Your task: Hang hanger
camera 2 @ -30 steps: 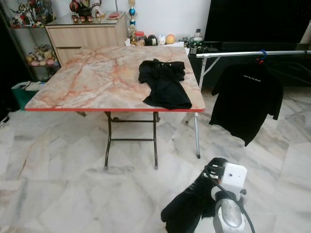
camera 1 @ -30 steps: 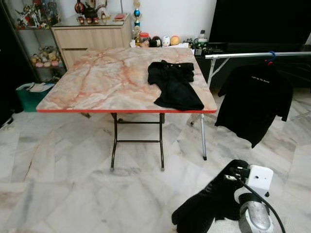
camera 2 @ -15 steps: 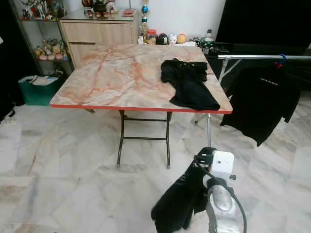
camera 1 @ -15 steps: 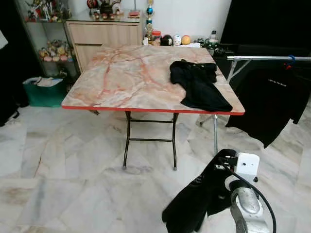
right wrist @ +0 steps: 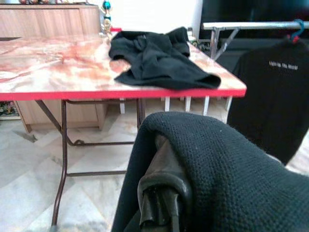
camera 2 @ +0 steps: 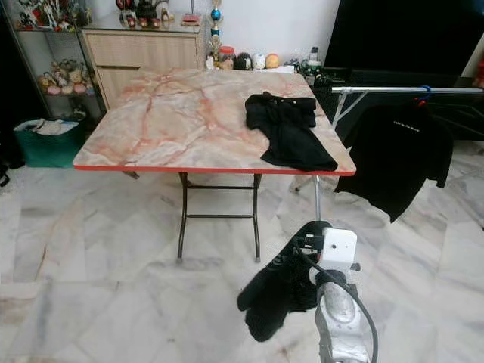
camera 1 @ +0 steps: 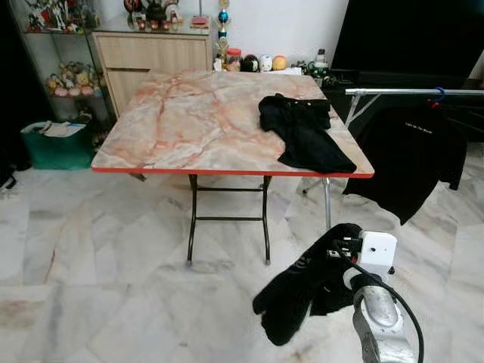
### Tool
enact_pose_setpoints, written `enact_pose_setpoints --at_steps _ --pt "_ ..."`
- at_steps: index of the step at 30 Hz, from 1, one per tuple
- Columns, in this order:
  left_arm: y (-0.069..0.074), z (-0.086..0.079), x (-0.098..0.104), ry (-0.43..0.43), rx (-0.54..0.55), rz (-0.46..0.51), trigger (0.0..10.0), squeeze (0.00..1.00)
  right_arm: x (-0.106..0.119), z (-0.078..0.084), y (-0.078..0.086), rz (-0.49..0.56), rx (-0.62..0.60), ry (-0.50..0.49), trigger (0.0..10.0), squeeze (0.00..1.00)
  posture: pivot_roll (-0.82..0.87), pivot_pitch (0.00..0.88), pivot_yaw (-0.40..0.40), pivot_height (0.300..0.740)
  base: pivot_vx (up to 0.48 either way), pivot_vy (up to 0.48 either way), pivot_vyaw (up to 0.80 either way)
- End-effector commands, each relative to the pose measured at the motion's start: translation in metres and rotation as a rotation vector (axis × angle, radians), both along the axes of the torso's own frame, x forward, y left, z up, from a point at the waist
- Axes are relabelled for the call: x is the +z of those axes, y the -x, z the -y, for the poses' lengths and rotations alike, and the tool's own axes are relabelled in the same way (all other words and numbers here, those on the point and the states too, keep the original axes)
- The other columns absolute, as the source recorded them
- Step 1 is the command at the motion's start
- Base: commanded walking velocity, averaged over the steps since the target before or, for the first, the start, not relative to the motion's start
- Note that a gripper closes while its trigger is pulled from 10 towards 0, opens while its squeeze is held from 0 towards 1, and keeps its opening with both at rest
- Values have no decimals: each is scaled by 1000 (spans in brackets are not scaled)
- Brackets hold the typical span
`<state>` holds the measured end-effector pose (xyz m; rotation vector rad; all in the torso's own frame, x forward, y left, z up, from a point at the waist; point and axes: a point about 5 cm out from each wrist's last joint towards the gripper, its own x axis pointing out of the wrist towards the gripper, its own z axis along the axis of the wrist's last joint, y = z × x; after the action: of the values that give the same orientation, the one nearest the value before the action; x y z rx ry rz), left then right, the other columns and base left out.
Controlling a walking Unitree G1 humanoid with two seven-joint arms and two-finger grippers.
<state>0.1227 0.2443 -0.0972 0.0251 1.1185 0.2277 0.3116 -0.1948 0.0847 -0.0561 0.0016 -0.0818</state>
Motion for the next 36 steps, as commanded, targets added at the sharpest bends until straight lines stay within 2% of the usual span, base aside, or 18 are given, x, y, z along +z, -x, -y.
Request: enact_pose_setpoints --at_steps 1,4,7,14,25,27,29,30,31,32,33,34,36 --pt "4 0 -1 7 11 -11 10000 0 8 -8 -3 41 38 25 10000 0 55 0 -1 740 304 0 794" --pt "4 1 -1 9 12 -11 10000 0 7 -8 -3 41 32 10 10000 0 56 0 0 740 311 0 790" --pt "4 1 -2 12 13 -12 10000 0 7 -5 -3 43 9 -17 10000 0 56 0 2 740 311 0 0" --pt "3 1 -1 13 14 -12 10000 0 10 -7 -4 55 19 -3 10000 0 57 0 3 740 312 0 0" --pt "-2 1 0 16 12 -5 10000 0 40 -16 -23 150 63 24 10000 0 43 0 13 740 313 0 0" --pt "-4 2 0 19 11 -2 10000 0 62 -18 -41 202 81 37 10000 0 39 0 18 740 311 0 0" --pt "-4 3 0 21 11 -2 10000 0 71 -20 -48 218 93 51 10000 0 39 0 18 740 311 0 0" --pt "-5 3 0 22 10 0 10000 0 87 -23 -57 250 106 65 10000 0 42 0 18 740 311 0 0" --pt "-5 3 0 23 11 1 10000 0 98 -24 -63 275 110 65 10000 0 44 0 17 740 307 0 0" --pt "-5 3 0 23 11 1 10000 0 98 -24 -63 275 110 65 10000 0 44 0 17 740 307 0 0" --pt "-6 3 1 24 13 3 10000 0 115 -25 -71 310 112 62 10000 0 50 0 15 740 311 0 0" --pt "-6 3 1 24 14 3 10000 0 121 -25 -73 318 111 61 10000 0 52 0 15 740 311 0 0" --pt "-6 3 1 24 16 4 10000 0 136 -24 -83 311 99 104 10000 0 47 0 18 740 311 0 0"
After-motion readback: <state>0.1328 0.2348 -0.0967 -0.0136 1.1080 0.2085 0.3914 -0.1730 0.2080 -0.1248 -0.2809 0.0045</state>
